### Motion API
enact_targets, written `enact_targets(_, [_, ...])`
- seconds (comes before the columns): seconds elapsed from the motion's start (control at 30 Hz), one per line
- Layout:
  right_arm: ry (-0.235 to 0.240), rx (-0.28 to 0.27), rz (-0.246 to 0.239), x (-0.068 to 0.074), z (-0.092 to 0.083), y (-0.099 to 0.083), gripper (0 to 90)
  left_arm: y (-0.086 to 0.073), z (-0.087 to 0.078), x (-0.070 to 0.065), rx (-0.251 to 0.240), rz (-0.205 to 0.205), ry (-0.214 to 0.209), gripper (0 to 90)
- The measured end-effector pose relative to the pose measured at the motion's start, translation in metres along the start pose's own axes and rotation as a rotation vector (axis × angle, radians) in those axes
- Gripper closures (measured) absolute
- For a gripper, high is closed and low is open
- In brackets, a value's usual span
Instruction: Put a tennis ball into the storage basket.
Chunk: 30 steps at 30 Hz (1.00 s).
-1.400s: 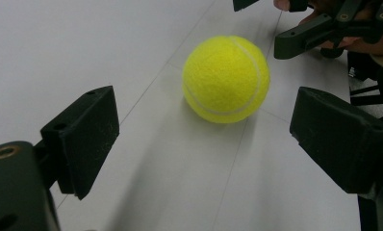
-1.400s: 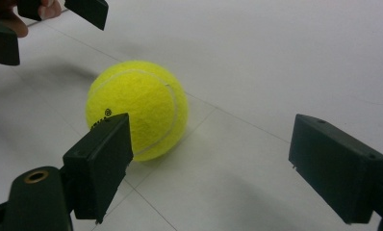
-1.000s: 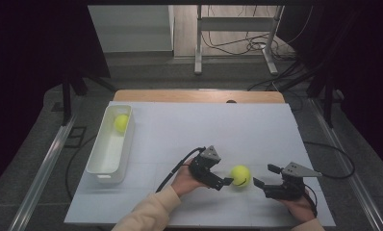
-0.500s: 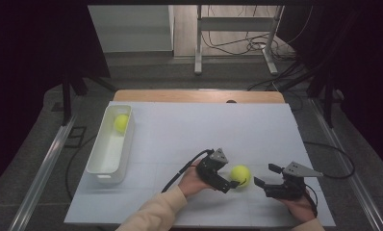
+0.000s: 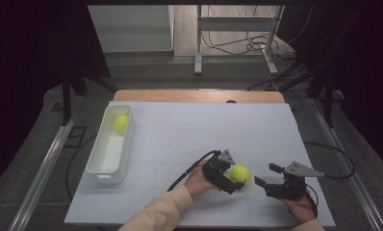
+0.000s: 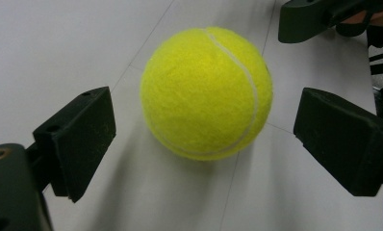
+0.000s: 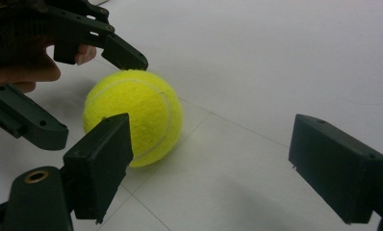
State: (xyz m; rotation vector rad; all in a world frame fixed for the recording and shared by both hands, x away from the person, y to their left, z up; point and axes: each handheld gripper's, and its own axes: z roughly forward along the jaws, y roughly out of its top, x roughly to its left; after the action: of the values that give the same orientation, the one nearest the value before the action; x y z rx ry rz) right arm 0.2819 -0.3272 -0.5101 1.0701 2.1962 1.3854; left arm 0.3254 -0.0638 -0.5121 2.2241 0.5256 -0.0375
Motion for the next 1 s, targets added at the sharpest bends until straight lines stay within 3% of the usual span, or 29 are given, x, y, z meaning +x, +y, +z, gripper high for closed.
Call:
enact_targets(0.4, [-0.004,0.001,0.002,0.000,0.001,0.000,15.6,0.003,0.012,0.001,0.019,0.002,-0.018,11.6])
enact_targets(0.57, [-0.004,0.003,0.001,0.000,0.001,0.000,15.6,0.003,0.012,0.002,0.014,-0.006,-0.027,25.5])
enact_targets(0.8, [-0.005,0.006,0.003,0.000,0.000,-0.001,15.6,0.003,0.009,0.002,0.020,-0.001,-0.016,26.6])
enact_targets(0.87, [-0.006,0.007,0.002,-0.001,0.000,-0.001,15.6,0.003,0.008,0.001,0.003,-0.018,-0.027,26.6])
enact_targets(1.0, [-0.006,0.005,0.004,-0.001,0.000,-0.001,15.6,0.005,0.003,-0.001,-0.012,-0.009,-0.018,26.7])
